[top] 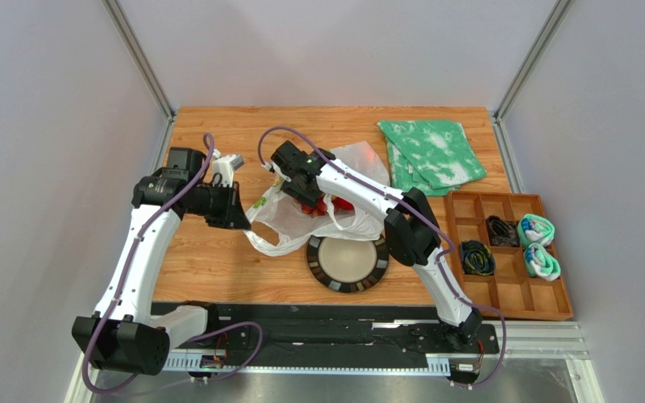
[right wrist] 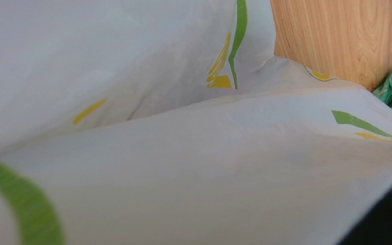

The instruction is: Take the fake fruits out of the plastic bag

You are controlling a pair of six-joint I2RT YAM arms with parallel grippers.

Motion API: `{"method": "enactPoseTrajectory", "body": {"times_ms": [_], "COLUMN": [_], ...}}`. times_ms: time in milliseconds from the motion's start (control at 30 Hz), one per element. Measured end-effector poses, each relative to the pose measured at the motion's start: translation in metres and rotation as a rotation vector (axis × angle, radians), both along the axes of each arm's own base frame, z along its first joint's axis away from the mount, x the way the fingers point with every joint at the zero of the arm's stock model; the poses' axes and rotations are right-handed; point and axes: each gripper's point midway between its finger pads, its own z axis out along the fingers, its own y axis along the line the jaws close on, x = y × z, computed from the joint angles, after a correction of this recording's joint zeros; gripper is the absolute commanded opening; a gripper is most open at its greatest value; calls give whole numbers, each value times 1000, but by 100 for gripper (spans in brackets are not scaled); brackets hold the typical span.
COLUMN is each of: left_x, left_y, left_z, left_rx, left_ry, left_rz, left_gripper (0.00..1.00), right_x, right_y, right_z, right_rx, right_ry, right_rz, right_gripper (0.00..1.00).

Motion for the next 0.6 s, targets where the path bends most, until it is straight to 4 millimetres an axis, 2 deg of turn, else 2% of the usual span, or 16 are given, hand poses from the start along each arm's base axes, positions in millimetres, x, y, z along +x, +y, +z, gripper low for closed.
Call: {"method": "enactPoseTrajectory", "body": {"times_ms": [100,133,233,333,467,600], "left_x": [0,0,0,1,9,37], "left_y": [0,0,0,-2,-8,-15], "left_z": [0,-1,-1,-1,-1,8], "left_rx": [0,0,-2,-15,-42,-73], "left_ry": [1,1,5,6,41,58], "left_rz": [0,0,0,-3,-10,-12], "left_gripper": [0,0,0,0,0,0], "right_x": [2,3,2,0,-7,-23], "right_y": [-3,-4,-3,1,12,18], "right_z": [-4,-4,-5,-6,-1,20], "right_rx": [-11,-12,-12,2,52,108], "right_ry": [6,9,19,40,80,127], "right_rz": [1,4,25,52,91,139], "right_gripper": [43,35,18,7,4,1]}}
